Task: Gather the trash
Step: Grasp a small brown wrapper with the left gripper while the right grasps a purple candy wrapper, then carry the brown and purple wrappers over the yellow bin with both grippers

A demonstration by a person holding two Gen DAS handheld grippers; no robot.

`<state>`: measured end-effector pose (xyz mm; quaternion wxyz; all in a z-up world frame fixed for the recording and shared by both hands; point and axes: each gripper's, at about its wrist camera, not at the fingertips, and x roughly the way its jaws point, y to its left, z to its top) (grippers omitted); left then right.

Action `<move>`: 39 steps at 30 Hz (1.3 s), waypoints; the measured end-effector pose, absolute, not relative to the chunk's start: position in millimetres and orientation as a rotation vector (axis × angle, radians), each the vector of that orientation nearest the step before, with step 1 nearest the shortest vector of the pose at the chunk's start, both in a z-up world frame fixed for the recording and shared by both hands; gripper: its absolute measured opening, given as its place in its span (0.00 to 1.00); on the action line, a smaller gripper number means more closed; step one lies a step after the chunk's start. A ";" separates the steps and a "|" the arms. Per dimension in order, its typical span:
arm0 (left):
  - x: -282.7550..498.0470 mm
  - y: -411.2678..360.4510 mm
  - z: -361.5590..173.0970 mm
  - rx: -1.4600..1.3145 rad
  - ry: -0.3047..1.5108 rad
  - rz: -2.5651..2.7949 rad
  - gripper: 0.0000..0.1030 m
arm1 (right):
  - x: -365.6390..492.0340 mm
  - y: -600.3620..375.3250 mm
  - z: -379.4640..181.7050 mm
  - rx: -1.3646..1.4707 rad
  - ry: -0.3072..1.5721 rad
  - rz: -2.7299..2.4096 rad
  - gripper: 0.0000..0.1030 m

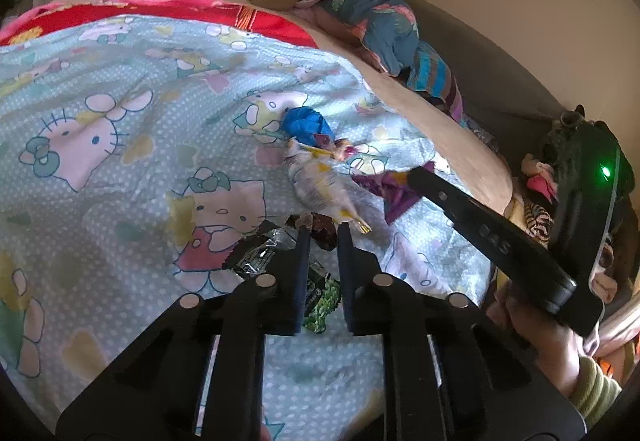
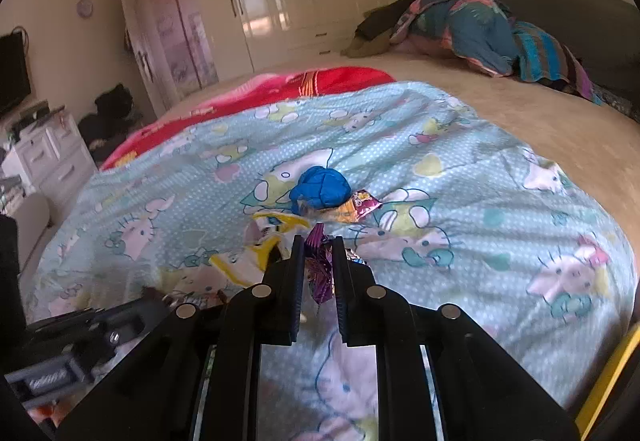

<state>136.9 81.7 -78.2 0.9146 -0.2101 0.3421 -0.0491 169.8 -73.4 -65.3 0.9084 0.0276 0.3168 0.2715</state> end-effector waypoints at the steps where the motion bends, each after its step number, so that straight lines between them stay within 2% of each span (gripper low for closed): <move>1: 136.5 81.2 -77.5 -0.430 0.703 -0.102 0.09 | 167.8 -76.6 -64.9 0.066 0.651 0.558 0.13; 39: 107.7 8.1 -13.0 -0.300 0.598 -0.311 0.09 | 98.9 -210.5 -19.0 0.211 0.566 0.412 0.13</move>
